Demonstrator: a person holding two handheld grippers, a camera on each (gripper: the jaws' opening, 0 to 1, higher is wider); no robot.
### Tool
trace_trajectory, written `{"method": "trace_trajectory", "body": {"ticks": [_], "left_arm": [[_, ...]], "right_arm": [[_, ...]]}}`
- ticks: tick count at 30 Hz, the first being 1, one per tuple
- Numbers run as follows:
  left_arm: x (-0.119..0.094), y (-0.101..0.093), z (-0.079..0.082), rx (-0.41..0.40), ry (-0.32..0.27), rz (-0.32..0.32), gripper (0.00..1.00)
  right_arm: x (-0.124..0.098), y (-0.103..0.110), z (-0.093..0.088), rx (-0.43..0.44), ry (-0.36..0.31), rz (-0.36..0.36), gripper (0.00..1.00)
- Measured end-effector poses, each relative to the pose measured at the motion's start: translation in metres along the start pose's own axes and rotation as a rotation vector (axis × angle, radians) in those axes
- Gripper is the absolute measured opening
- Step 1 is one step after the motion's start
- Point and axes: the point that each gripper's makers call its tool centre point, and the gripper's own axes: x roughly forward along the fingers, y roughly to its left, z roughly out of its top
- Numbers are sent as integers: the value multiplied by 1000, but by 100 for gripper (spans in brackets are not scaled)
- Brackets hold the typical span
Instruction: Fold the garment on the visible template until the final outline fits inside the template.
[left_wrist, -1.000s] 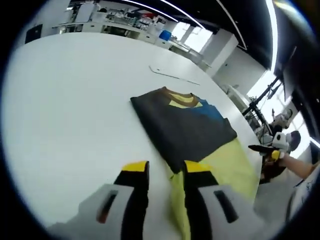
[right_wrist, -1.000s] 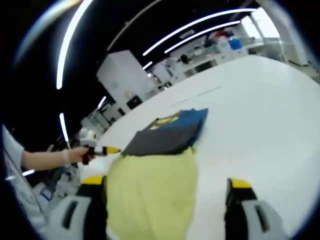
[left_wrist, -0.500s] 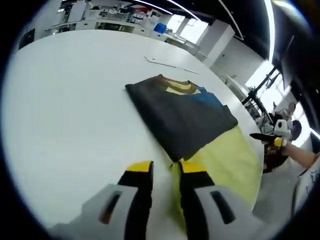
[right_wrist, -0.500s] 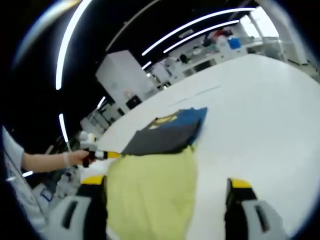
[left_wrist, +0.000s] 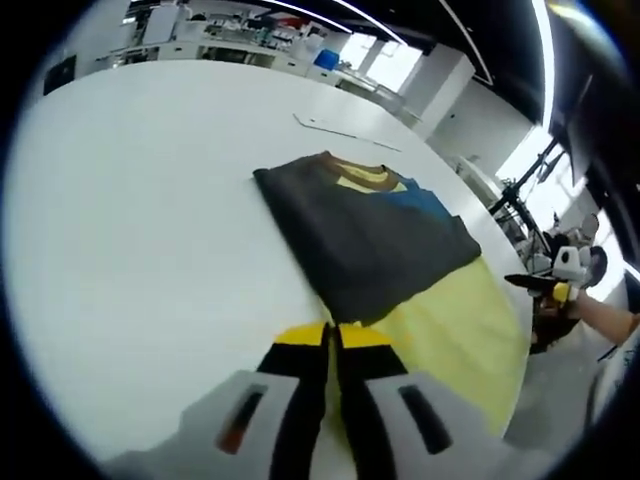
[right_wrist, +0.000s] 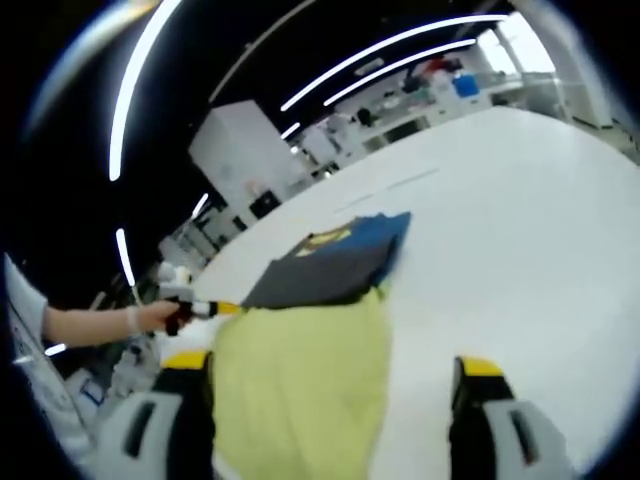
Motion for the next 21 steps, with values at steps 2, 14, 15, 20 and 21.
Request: {"method": "trace_trajectory", "body": {"ticks": [2, 14, 15, 20, 21], "left_arm": [[0, 2, 1, -31, -16, 0, 0], [-4, 3, -2, -45, -23, 38, 0], [-5, 2, -3, -47, -22, 42, 0], [-5, 10, -4, -39, -18, 55, 0], [-6, 10, -5, -44, -17, 56, 0]], "right_arm": [[1, 1, 0, 1, -1, 1, 99], [1, -2, -2, 4, 3, 2, 99], [0, -2, -2, 6, 2, 2, 99], [0, -3, -4, 5, 6, 2, 99], [0, -2, -4, 6, 6, 3, 99]]}}
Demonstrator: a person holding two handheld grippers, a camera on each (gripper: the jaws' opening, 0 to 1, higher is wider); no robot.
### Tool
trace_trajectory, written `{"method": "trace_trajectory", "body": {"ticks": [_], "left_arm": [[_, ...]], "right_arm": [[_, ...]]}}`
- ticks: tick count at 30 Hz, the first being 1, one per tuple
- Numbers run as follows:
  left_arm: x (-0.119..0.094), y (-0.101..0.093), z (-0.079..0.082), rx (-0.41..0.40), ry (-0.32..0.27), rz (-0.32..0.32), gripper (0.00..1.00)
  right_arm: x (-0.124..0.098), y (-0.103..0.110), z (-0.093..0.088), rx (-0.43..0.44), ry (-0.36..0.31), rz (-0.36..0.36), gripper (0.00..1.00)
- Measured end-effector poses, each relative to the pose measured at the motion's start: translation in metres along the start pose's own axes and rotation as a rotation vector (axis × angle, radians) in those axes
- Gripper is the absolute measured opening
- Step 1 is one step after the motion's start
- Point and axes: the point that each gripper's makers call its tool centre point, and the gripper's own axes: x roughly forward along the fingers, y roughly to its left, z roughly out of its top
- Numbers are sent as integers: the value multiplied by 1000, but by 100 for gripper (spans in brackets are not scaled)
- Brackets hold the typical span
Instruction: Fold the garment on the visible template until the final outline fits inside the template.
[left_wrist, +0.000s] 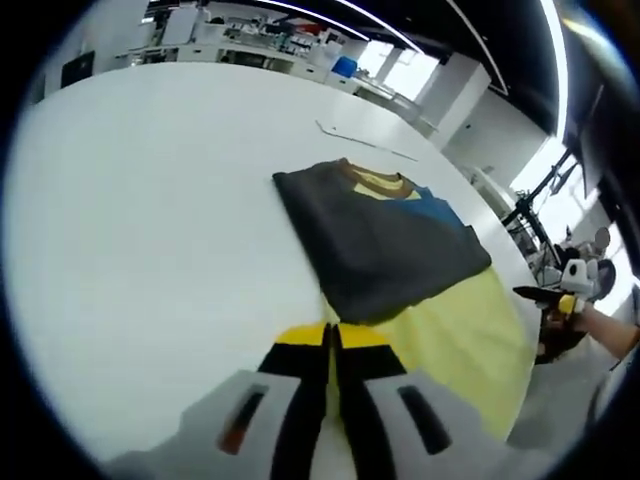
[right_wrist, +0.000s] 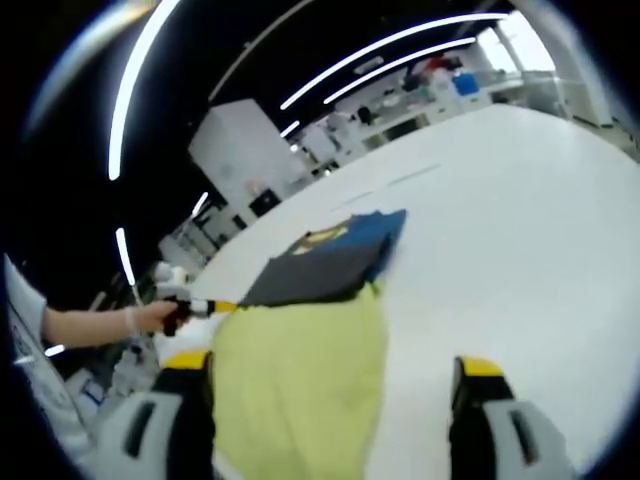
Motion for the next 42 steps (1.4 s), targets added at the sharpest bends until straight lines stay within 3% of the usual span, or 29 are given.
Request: {"method": "trace_trajectory", "body": {"ticks": [14, 19, 26, 31, 35, 42], "left_arm": [[-3, 3, -2, 48, -6, -10, 3], [-11, 4, -1, 77, -22, -18, 23], [-29, -6, -2, 143, -85, -100, 57], [-40, -19, -14, 183, -97, -147, 75], [-52, -29, -26, 186, -103, -170, 82], [-69, -37, -34, 192, -124, -187, 84]], "right_arm": [[0, 2, 1, -7, 1, 4, 99], [-1, 3, 1, -17, 6, 7, 99], [-4, 1, -2, -52, 28, 2, 99], [-8, 0, -5, -89, 52, 8, 99], [-13, 1, -7, -121, 62, 12, 99], [-16, 2, -7, -153, 63, 18, 99]]}}
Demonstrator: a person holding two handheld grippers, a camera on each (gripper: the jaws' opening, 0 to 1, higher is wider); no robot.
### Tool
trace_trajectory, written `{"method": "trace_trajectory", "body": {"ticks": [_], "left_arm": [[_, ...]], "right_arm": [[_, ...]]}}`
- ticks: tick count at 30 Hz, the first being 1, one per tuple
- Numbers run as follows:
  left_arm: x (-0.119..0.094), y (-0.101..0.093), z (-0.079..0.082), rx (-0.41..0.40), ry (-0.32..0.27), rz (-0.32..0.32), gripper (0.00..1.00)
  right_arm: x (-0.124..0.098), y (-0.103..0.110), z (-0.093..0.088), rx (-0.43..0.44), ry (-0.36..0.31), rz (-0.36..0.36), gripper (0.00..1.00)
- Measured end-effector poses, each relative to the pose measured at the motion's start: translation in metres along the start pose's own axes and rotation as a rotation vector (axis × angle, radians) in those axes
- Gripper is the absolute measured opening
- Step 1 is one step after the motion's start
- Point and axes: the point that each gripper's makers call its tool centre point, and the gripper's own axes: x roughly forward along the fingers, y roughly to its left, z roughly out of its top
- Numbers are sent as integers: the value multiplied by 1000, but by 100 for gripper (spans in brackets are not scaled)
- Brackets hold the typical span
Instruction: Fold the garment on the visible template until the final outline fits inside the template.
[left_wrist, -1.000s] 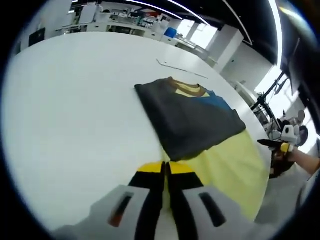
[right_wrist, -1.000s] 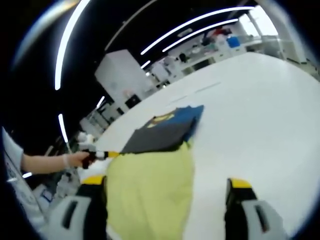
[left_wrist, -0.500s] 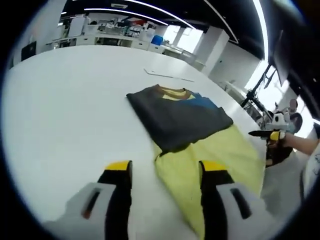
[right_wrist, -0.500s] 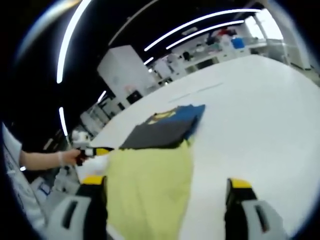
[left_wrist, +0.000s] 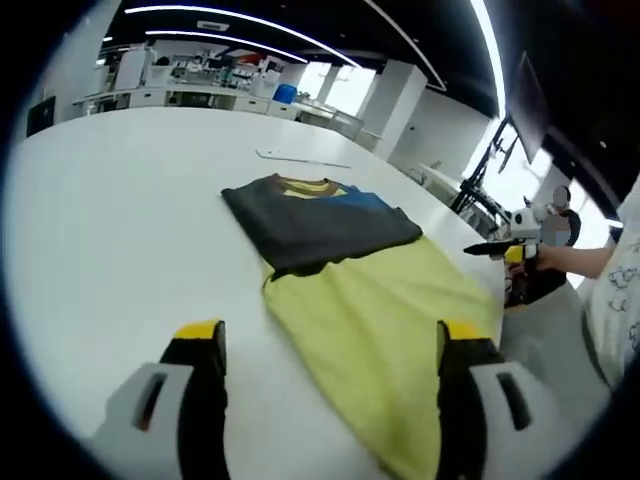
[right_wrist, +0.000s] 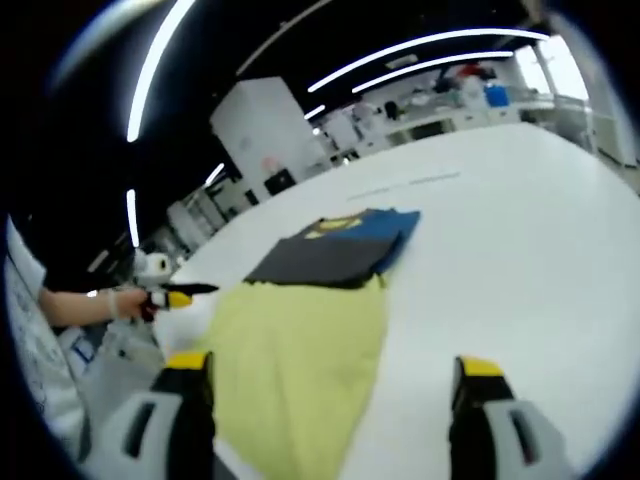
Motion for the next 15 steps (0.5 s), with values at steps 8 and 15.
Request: {"method": "trace_trajectory", "body": {"ticks": [8, 15], "left_arm": [[-12, -9, -12, 38, 17, -26, 83], [-21, -25, -41, 34, 108, -81, 79]], "right_arm": [[-6, 3, 4, -44, -12, -1, 99], [-15, 12, -13, -39, 59, 41, 82]]}}
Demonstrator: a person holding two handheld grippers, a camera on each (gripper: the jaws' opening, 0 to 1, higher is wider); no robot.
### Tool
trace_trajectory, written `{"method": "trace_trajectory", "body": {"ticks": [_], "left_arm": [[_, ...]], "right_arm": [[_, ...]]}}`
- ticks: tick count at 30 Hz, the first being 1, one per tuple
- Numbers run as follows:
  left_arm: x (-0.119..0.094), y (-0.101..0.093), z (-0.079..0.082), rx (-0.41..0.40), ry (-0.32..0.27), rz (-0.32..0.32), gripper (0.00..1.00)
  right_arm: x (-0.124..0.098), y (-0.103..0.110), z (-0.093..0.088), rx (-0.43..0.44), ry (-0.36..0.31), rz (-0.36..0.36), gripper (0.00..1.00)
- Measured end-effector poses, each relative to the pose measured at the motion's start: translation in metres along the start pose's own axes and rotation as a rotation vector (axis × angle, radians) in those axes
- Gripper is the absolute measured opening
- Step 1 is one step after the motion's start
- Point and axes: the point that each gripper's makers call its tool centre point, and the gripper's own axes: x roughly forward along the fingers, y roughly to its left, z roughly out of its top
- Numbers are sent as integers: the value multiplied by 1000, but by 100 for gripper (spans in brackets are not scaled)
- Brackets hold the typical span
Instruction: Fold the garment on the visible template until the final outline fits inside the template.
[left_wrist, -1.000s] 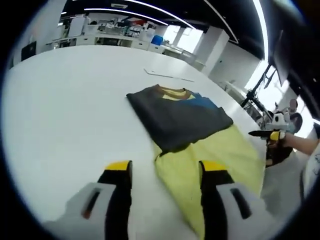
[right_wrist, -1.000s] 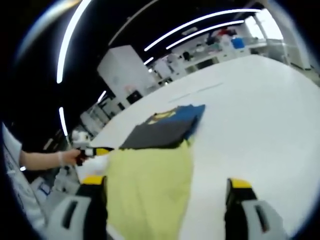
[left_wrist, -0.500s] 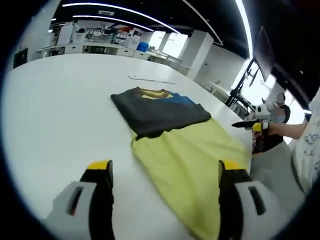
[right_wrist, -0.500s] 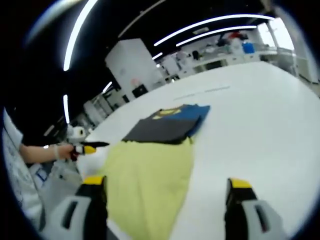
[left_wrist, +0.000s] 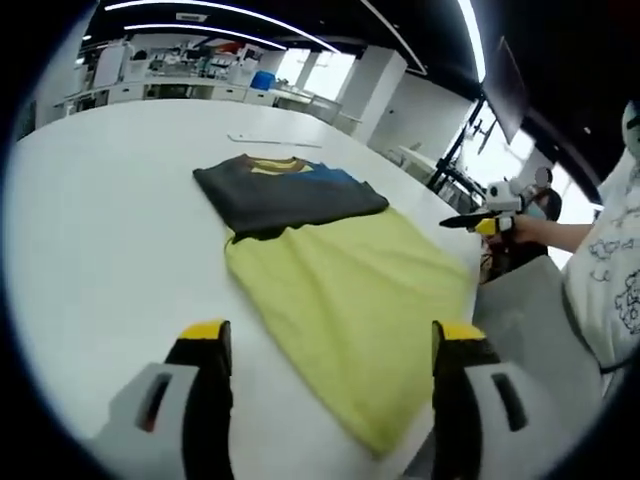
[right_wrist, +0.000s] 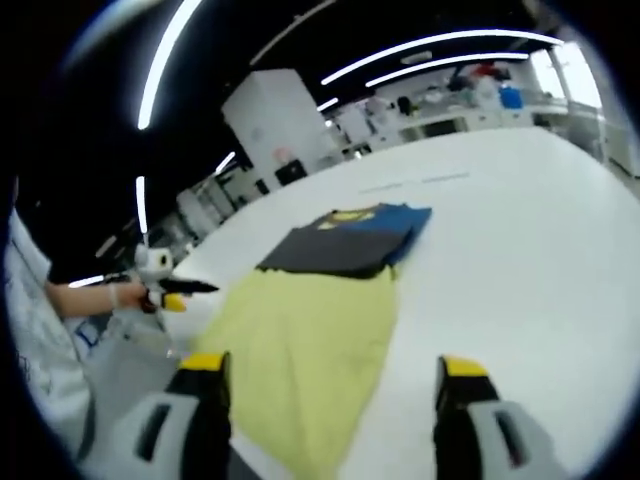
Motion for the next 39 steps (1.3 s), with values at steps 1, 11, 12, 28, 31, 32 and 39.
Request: {"method": "trace_trajectory", "body": {"ticks": [1, 11, 12, 28, 31, 32, 39], "left_arm": [[0, -3, -3, -4, 5, -1, 78], [-15, -4, -38, -61, 78, 5, 70], [-16, -2, -39, -79, 80, 11, 69], [-27, -37, -71, -301, 185, 1, 39], [-27, -36, -72, -322, 178, 3, 35], [-28, -36, -74, -342, 185, 5, 33], [-26, -47, -82, -394, 210, 1, 21]], "right_arm": [[-1, 0, -2, 0, 7, 0, 81], [-18, 17, -58, -30, 220, 35, 49], [-19, 17, -60, -40, 220, 24, 47], [-30, 26, -85, 14, 281, 58, 26], [-29, 25, -89, 22, 292, 52, 26], [-29, 25, -90, 29, 295, 53, 24], [-27, 24, -93, 58, 303, 54, 17]]}}
